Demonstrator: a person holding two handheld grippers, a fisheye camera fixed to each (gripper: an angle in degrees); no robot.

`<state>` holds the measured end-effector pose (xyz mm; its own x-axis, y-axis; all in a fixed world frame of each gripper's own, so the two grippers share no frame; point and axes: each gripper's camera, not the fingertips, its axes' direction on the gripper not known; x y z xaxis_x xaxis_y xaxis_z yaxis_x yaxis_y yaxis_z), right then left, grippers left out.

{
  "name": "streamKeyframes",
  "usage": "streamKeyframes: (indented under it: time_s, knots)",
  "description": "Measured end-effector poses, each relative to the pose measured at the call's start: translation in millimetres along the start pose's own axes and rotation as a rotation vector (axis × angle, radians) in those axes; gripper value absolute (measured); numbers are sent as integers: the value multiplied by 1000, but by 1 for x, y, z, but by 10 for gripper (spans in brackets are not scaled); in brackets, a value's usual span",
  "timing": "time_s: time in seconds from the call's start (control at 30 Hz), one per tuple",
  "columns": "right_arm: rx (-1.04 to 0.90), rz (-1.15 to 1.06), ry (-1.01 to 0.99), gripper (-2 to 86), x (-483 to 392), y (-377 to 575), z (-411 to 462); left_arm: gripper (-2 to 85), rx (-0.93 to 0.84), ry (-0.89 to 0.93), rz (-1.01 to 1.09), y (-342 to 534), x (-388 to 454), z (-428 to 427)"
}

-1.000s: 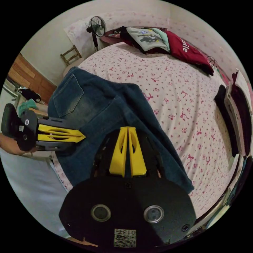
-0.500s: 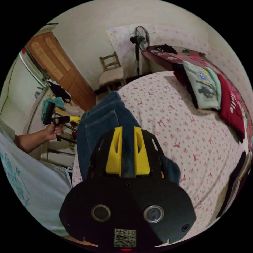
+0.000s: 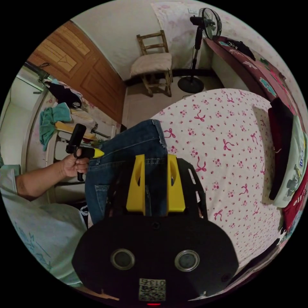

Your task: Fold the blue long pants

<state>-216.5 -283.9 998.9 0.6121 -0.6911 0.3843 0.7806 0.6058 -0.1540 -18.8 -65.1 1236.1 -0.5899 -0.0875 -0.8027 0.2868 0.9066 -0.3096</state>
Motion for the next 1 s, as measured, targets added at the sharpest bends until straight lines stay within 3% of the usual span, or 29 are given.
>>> streamKeyframes:
  time_s: [0.13, 0.3, 0.6, 0.8, 1.0]
  knots:
    - [-36, -25, 40, 47, -2, -2, -1, 63, 34, -47, 76, 19, 29, -11]
    - [70, -43, 30, 31, -5, 23, -26, 60, -8, -80, 268, 54, 96, 6]
    - [457, -1, 67, 21, -15, 181, -131, 59, -363, -168, 820, 189, 242, 132]
    - [550, 233, 157, 11, -19, 345, -157, 60, -702, -195, 1133, 354, 271, 286]
    - [448, 725, 201, 8, -11, 486, -112, 69, -1006, -322, 1373, 535, 207, 441]
